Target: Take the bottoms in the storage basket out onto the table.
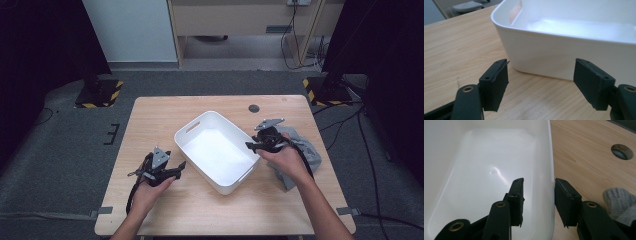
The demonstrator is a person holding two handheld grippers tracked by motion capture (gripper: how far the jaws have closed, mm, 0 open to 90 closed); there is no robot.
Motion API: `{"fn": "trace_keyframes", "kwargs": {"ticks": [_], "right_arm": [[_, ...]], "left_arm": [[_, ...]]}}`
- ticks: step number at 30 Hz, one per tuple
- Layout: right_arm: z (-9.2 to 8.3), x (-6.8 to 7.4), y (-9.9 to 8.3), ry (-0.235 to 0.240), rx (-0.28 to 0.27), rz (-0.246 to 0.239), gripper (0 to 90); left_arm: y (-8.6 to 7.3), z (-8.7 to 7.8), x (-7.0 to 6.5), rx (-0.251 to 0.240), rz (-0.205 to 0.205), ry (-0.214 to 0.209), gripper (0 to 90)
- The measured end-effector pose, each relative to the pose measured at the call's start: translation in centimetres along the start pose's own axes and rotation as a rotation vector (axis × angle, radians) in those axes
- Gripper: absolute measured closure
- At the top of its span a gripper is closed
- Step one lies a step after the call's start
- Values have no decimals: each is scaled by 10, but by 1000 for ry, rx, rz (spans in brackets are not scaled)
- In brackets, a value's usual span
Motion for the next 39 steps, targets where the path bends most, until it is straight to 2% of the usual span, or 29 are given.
{"fn": "trace_keyframes", "kwargs": {"ticks": [4, 8, 10, 12, 22, 24, 27, 33, 37, 39], "right_arm": [[-2, 9, -3, 30, -16, 11, 599], [-3, 14, -5, 46, -18, 18, 600], [-4, 17, -5, 53, -17, 15, 595], [-4, 20, -4, 59, -16, 14, 594], [1, 43, -5, 130, -46, -6, 593], [2, 45, -5, 136, -48, -6, 593], [2, 48, -5, 152, -56, -11, 573], [5, 59, -5, 189, -76, -18, 550], [1, 58, 1, 186, -125, -33, 537], [-4, 54, 3, 159, -145, -29, 526]], "left_arm": [[-1, 1, 5, 1, -37, -17, 281], [0, 0, 3, -12, -43, -16, 281], [0, -1, 4, -11, -36, -1, 290], [-1, -2, 7, -16, -61, 5, 291], [-5, -16, 23, -41, -131, 54, 308], [-5, -18, 25, -47, -142, 56, 307], [-6, -22, 30, -62, -180, 56, 307], [-3, -30, 33, -88, -200, 55, 295], [-1, -34, 34, -101, -221, 58, 291], [0, -36, 33, -102, -229, 51, 287]]}}
Point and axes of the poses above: each handheld gripper's, and its own axes: z roughly forward along the jaws, y roughly out of its top, x roughly to its left, the point moved 1 cm from there along z, roughly forward along the jaws, and after that the axes turned 3 degrees about -x, right-handed, at the moved point
